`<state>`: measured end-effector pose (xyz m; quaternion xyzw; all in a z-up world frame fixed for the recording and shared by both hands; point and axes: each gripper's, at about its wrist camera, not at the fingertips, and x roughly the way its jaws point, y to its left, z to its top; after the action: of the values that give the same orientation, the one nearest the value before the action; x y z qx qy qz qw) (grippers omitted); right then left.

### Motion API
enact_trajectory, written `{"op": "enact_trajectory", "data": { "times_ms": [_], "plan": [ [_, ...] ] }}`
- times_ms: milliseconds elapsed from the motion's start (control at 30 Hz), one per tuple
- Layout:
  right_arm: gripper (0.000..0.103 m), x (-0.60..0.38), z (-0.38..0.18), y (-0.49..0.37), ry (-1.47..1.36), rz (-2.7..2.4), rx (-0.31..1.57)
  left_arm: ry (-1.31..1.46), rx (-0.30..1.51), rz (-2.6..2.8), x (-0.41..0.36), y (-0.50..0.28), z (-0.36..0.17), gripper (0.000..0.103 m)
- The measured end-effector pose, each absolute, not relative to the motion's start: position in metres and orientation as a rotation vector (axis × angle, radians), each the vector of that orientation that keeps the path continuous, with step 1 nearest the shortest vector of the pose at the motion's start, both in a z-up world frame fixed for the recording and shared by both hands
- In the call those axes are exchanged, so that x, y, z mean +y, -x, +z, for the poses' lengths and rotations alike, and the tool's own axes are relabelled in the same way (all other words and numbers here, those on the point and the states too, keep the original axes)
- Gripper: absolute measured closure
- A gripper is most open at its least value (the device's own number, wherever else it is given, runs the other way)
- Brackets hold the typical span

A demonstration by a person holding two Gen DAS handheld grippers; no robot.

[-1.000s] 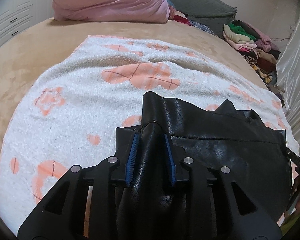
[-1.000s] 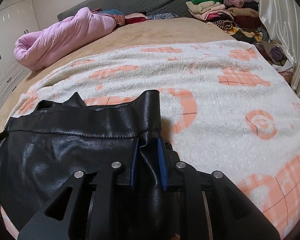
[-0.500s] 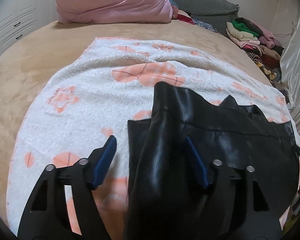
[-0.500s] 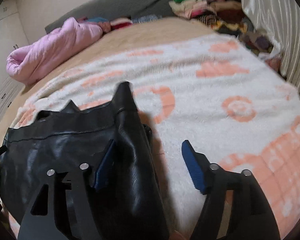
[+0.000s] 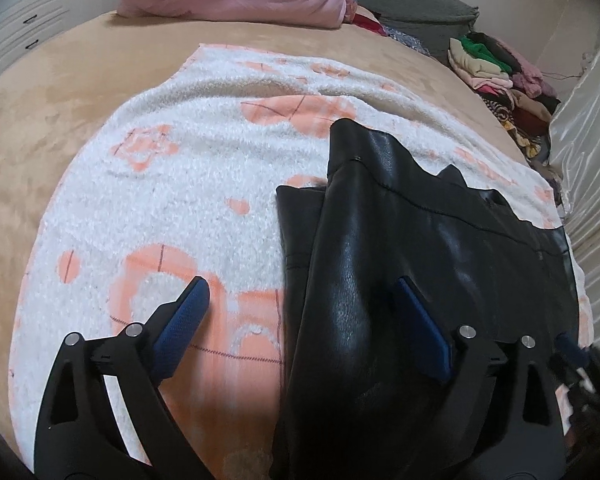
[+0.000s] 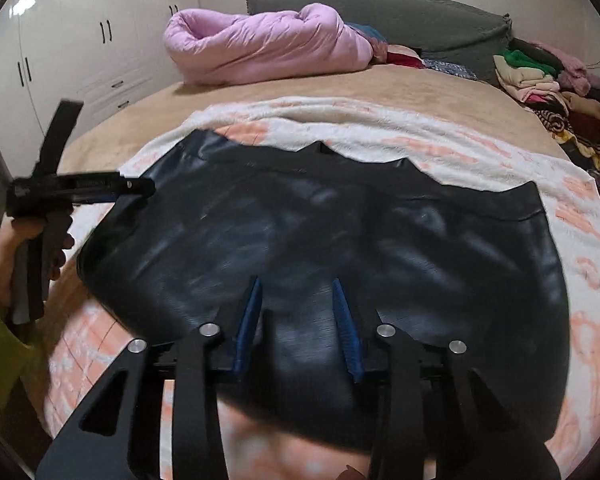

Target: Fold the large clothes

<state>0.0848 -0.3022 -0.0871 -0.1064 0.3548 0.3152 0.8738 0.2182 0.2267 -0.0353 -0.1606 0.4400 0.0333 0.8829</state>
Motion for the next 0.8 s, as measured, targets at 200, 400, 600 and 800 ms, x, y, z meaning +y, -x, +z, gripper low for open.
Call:
{"op": "enact_trajectory", "data": {
  "times_ms": [200,400,600,800],
  "plan": [
    [0.07,-0.288,-0.101,-0.083,0.253,0.632,0.802,0.358,0.924,0.034,0.233,-0.214,-0.037,0.013],
    [0.069,-0.283,-0.131,-0.09,0.235,0.608,0.839,0.44,0.971,-0.037,0.242,-0.225,-0.053,0.013],
    [0.071,-0.286,-0.115,-0.102,0.192,0.647,0.898,0.542,0.998,-0.125,0.251,-0.247,-0.065,0.012],
    [0.086,-0.276,-0.068,-0.157,0.107,0.589,0.793,0.613,1.002,-0.209,0.249,-0.258,-0.064,0.052]
  ]
}}
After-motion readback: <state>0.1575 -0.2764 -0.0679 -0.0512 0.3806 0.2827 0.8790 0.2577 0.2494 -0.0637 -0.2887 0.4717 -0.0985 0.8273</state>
